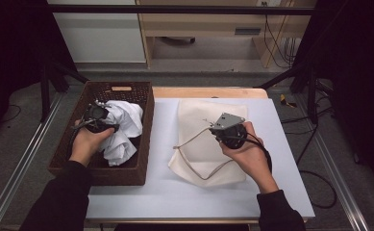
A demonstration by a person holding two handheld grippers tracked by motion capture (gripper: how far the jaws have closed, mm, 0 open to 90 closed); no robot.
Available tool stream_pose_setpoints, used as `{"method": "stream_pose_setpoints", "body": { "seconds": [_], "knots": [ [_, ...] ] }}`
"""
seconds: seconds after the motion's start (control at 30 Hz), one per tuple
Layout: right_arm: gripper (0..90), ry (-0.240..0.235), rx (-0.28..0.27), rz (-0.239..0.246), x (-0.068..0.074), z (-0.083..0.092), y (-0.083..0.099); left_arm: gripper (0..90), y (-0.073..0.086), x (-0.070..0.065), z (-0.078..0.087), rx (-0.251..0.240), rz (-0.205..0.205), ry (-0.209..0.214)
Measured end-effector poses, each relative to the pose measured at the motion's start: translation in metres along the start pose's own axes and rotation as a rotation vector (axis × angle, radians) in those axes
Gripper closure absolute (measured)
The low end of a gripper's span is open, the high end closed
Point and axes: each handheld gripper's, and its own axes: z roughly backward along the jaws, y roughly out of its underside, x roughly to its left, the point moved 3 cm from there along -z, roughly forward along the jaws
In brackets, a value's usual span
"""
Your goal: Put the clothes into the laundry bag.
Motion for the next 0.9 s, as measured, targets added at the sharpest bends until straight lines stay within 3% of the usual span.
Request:
{"method": "stream_pose_setpoints", "body": {
  "seconds": [0.13,0.33,0.57,0.7,0.9],
  "knots": [
    [87.1,0.001,0.0,0.0,0.0,0.0,0.0,52.8,-0.008,0.006,0.02,-0.051,-0.02,-0.048],
    [87.3,0.002,0.004,-0.005,-0.001,-0.001,0.002,52.7,-0.013,0.006,0.044,-0.083,-0.037,-0.043],
    [87.3,0.001,-0.001,-0.012,-0.003,0.001,0.002,52.7,-0.02,-0.006,0.069,-0.146,-0.057,-0.01],
    [87.4,-0.002,-0.003,-0.028,-0.006,0.0,0.005,52.7,-0.023,-0.026,0.097,-0.216,-0.072,0.039],
    [87.4,-0.006,-0.006,-0.034,-0.006,0.001,0.005,52.6,-0.03,-0.061,0.135,-0.302,-0.138,0.091]
  ]
}}
